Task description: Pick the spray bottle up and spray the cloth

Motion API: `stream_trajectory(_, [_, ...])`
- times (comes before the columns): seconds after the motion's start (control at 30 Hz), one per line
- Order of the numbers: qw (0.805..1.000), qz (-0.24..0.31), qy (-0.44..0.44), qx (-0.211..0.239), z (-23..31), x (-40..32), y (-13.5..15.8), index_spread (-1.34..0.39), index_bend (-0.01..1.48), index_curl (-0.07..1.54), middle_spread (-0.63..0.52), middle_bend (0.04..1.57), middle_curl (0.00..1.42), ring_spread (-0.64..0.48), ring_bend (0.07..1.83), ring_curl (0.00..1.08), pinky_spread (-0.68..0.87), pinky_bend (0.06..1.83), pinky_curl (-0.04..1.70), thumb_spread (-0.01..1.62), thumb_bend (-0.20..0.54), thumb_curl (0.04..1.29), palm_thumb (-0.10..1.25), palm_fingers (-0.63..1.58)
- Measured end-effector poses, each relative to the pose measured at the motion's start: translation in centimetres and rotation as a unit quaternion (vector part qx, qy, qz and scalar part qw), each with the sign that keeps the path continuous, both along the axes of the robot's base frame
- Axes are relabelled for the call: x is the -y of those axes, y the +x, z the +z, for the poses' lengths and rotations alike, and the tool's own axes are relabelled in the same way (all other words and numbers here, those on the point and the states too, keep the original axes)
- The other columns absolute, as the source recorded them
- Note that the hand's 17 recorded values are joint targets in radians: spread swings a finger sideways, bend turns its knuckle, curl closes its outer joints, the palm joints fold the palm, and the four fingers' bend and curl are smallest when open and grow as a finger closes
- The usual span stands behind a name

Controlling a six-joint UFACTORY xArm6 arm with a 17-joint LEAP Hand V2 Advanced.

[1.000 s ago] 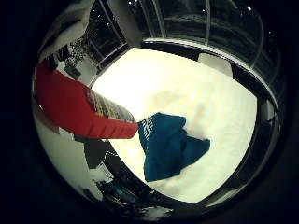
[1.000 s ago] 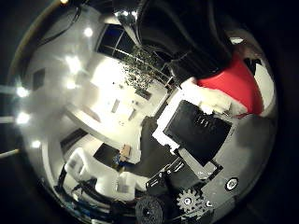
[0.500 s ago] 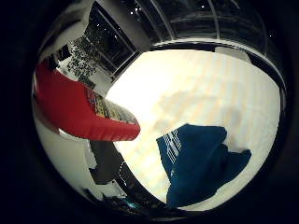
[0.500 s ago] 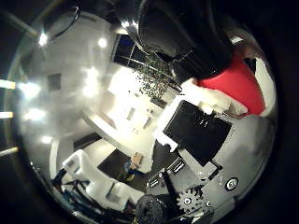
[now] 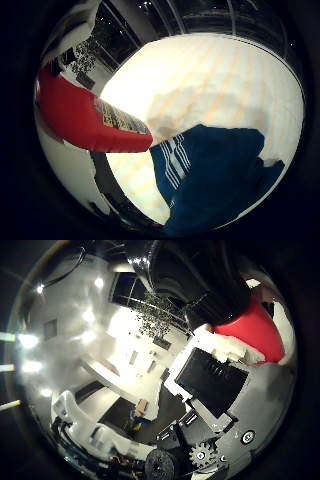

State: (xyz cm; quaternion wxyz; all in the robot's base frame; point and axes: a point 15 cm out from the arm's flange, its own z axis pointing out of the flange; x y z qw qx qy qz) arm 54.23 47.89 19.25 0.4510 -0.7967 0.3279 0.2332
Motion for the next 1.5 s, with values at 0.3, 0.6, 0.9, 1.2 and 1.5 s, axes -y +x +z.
stream_trajectory(0.3, [1.000,0.003,-0.011,0.026,-1.7,-0.9,-0.1,-0.18,1.20,0.73,-0.08,1.41,0.65,-0.18,1.44,0.72,-0.08,1.01,1.56,0.73,-0.018,0.91,1.02,1.16])
stream_trajectory(0.6, [0.999,0.009,-0.018,0.037,-3.0,-2.0,-0.8,-0.18,1.20,0.74,-0.08,1.40,0.65,-0.18,1.44,0.71,-0.09,1.00,1.52,0.74,-0.018,0.90,1.01,1.16])
stream_trajectory(0.9, [0.999,0.006,-0.020,0.045,-2.7,-2.1,-0.6,-0.25,0.78,0.68,-0.10,1.25,0.60,-0.17,1.36,0.64,-0.18,0.99,1.25,0.72,-0.051,0.78,0.77,0.94])
stream_trajectory(1.2, [0.996,0.034,-0.061,0.047,-3.7,-1.9,-1.9,-0.31,0.29,0.45,0.01,0.53,0.36,0.07,0.80,0.37,0.24,0.63,0.85,1.00,-0.036,0.49,0.61,-0.06])
stream_trajectory(1.5, [0.996,0.035,-0.069,0.044,-3.7,-1.4,-1.7,-0.27,0.16,0.35,0.10,0.30,0.31,0.17,0.59,0.27,0.48,0.49,0.58,1.00,-0.029,0.37,0.57,0.06])
